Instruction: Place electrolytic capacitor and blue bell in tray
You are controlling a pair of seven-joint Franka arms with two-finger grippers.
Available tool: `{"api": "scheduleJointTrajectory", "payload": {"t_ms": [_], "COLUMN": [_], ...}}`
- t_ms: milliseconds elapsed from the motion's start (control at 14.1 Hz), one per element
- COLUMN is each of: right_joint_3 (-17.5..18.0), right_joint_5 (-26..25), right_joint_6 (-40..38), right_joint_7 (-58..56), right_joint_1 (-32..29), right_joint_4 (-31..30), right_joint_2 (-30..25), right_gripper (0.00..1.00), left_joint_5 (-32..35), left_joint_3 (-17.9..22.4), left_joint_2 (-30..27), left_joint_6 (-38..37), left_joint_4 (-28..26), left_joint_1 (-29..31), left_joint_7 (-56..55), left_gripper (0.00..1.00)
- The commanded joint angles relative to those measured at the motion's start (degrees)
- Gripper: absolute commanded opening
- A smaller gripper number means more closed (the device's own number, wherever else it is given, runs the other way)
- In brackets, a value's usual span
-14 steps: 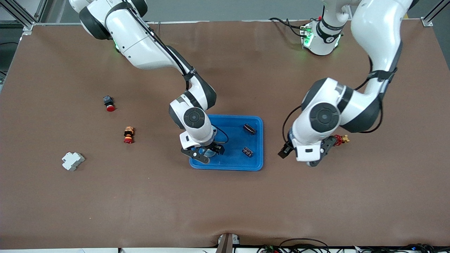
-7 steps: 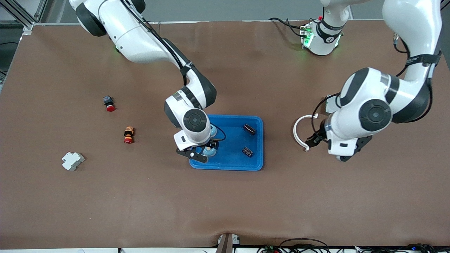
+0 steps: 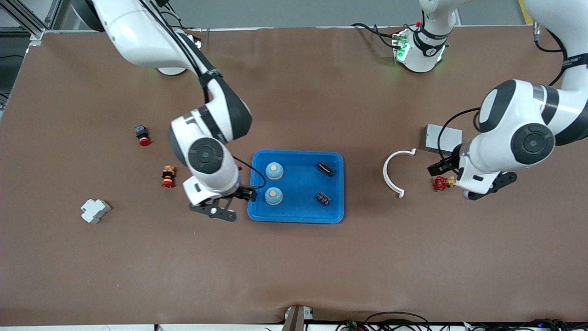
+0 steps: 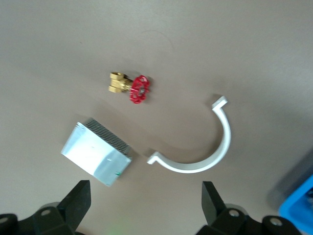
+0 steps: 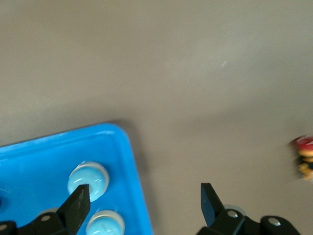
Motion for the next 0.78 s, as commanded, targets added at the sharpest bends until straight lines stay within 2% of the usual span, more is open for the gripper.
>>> {"api": "scheduleJointTrajectory", "payload": {"t_ms": [0,354,496,708], "right_joint_3": [0.9,0.9,1.0,1.0], "right_joint_5": [-0.5,-0.5,0.0,-0.3], "right_joint_6": [-2.3,-7.4,-10.0,-10.5], "right_joint_7": [-11.8,-28.0,-30.1,-30.9], "right_joint_1": [-6.2,-13.8,-16.8,-19.9], "right_joint_4": [-4.2,-4.8,-5.1,-9.0], "right_joint_2": [-6.3,-12.4,-15.4,-21.4], "right_gripper": [1.0,1.0,1.0,1.0], "left_joint_5": [-1.2,-4.2,-5.5,-8.1], "left_joint_3": [-0.7,-1.7,-1.7,-1.7], "left_joint_2": [-4.2,-7.6,-9.8,-13.2], "left_joint_6": [0.7,1.7,2.3,3.3], "left_joint_4": [-4.2,-6.2,-7.8,-9.7], "left_joint_1": [3.6,9.3,11.7,15.4], "left_joint_7": [7.2,16.6,21.3,27.7], "left_gripper": [1.0,1.0,1.0,1.0]}}
